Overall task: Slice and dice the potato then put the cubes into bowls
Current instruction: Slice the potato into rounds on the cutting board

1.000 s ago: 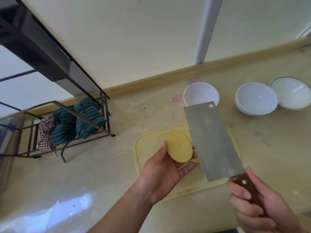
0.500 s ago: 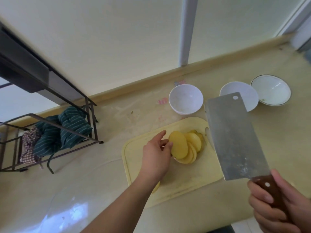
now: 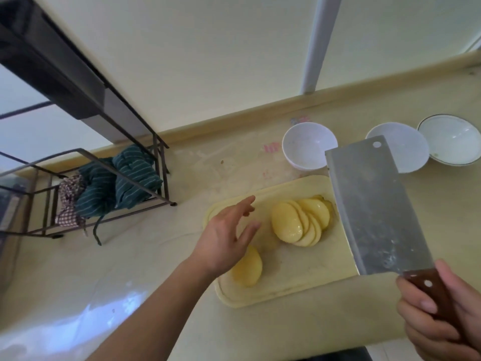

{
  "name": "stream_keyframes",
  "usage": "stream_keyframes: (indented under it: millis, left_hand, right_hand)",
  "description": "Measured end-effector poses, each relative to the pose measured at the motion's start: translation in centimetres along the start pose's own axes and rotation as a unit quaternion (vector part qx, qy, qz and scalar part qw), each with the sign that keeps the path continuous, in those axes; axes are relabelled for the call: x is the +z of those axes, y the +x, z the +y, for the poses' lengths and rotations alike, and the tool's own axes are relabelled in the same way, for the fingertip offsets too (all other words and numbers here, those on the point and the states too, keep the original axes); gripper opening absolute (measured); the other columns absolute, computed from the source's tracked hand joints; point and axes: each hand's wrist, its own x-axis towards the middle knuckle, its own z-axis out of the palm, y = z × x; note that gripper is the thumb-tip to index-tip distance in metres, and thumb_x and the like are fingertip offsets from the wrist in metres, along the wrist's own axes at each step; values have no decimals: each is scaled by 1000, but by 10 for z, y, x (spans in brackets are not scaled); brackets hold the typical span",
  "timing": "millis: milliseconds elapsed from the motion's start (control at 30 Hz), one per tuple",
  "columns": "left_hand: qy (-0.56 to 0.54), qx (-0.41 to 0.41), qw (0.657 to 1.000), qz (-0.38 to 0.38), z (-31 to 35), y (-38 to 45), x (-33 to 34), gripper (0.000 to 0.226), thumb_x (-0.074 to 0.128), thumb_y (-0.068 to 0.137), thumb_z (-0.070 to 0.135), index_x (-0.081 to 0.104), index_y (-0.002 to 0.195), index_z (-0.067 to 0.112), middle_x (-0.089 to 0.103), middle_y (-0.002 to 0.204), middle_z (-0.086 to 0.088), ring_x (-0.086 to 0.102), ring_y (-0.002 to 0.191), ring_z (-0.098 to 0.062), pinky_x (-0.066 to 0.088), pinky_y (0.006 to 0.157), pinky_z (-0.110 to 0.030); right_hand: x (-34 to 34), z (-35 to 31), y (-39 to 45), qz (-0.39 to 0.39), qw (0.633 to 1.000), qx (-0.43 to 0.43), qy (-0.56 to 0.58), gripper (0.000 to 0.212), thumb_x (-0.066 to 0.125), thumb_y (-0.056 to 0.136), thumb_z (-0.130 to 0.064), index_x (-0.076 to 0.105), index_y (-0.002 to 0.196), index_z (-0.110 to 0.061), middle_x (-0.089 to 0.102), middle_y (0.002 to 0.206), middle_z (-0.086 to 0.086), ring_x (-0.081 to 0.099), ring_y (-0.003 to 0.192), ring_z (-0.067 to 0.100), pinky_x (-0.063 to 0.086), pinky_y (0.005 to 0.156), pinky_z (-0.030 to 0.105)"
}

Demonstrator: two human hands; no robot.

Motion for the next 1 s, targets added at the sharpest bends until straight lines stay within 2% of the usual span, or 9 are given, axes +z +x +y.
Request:
stream_keyframes:
  millis: [67,200,267,300,367,533,633,800,1000]
  left_hand:
    - [-6,50,999,-6,-27,-22,-12,72,57,96,61,40,154,22,60,137,5,53,126,-7,38,109,-20]
    - [38,96,994,-47,-63,-65,-16,110,61,77,83,17,161,29,45,154,10,39,142,-13,29,118,-31]
    - [66,101,992,-46,-67,-76,-9,121,61,70,89,14,162,27,42,157,11,31,144,-9,26,118,-35]
    - [77,105,991,-40,-67,-78,-4,122,60,70,90,16,162,24,41,157,11,30,144,-8,27,117,-37]
    - [84,101,991,-33,-65,-79,4,121,61,70,89,19,161,23,42,156,10,33,143,-13,30,114,-44]
    - [35,82,996,29,-54,-75,24,114,72,70,78,21,158,25,59,139,7,45,136,-19,31,109,-44]
    - [-27,70,995,65,-44,-74,34,110,82,69,61,25,156,24,58,135,8,51,130,-15,38,108,-41]
    - [-98,59,988,106,-23,-79,46,95,82,74,46,29,151,27,54,140,5,53,129,-11,42,111,-27]
    - [-69,54,985,149,-9,-69,50,70,78,76,34,45,135,19,59,129,-3,59,120,-19,49,103,-33]
  right_hand:
    - [-4,-2,2,-2,1000,11,-2,56,22,101,-59,50,103,-9,20,60,3,19,45,15,14,42,32]
    - [-6,5,7,74,997,7,-26,55,24,104,-54,49,107,-5,25,62,5,22,46,14,18,43,29]
    - [1,14,20,128,990,28,-60,58,47,94,-63,55,94,-6,32,59,8,30,43,14,28,42,24]
    - [6,19,24,205,968,43,-136,66,63,77,-72,57,80,-7,34,55,9,30,39,13,28,37,23]
    - [17,33,35,336,880,66,-329,79,68,52,-83,53,65,-7,31,48,10,26,36,12,22,37,18]
    - [23,65,64,403,747,26,-529,78,44,58,-91,46,63,-13,34,49,2,32,44,15,26,43,22]
    - [26,74,68,421,697,38,-580,84,32,52,-101,49,61,-20,42,45,-1,39,43,9,32,47,21]
    - [21,84,78,437,683,37,-584,55,38,83,-72,52,62,-23,48,43,-7,41,42,3,32,54,25]
    - [17,83,91,453,699,46,-551,52,39,87,-59,49,63,-14,43,43,-3,39,37,6,29,41,14]
